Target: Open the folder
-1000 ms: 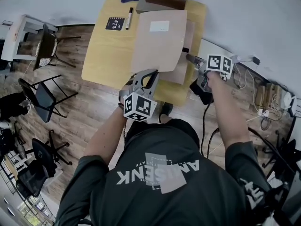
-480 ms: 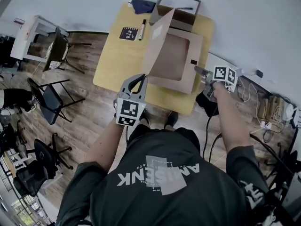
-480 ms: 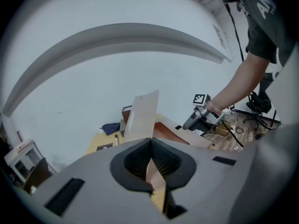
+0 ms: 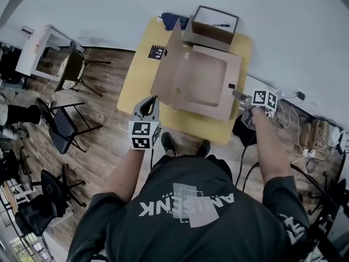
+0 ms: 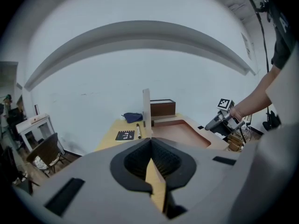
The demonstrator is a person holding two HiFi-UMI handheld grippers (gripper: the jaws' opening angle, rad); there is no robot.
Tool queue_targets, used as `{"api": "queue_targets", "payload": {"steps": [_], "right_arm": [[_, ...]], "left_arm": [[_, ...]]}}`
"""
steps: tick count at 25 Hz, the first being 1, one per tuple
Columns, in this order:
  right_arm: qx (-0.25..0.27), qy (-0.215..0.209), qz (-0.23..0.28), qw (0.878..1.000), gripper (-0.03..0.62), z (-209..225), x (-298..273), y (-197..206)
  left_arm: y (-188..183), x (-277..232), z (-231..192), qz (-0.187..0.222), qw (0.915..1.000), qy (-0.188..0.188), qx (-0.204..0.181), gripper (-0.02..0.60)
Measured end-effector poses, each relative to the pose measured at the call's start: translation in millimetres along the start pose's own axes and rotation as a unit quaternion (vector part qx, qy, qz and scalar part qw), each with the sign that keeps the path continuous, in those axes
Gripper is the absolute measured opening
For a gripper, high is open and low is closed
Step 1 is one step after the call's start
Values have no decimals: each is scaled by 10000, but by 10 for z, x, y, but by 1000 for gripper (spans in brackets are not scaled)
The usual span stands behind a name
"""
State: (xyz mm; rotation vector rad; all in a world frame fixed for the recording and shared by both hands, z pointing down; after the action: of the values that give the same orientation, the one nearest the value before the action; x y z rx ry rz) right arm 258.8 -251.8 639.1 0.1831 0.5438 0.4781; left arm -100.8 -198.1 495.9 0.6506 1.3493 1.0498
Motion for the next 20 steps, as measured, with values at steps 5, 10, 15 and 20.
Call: {"api": "queue_targets", "payload": {"steps": [5, 10, 15, 20], "right_arm": [[13, 225, 75, 9997, 272, -39, 26, -15], [-70, 399, 152, 9991, 272, -27, 63, -1], [-159, 503, 128, 9985, 273, -45, 37, 13], [-220, 624, 218, 9976, 273, -42, 53, 11]], "left_arm": [[182, -107, -391, -306, 9990, -210, 245, 3], [363, -247, -611, -550, 9964, -281, 579, 5], [558, -364, -844, -805, 9927, -408, 806, 12], [790, -522, -996, -1122, 9874, -465, 1019, 25]]}}
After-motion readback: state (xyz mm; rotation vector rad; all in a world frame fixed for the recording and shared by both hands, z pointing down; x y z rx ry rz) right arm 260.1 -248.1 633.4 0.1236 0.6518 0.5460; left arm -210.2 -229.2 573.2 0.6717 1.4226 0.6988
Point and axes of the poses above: the fingertips, and each gripper's own axes: x backward along the fingers, z to its right, y out of its underside, the point moved 2 cm from there along x, backward along the fingers, and after that the axes turned 13 degrees about -y, right-handed, at the moved point
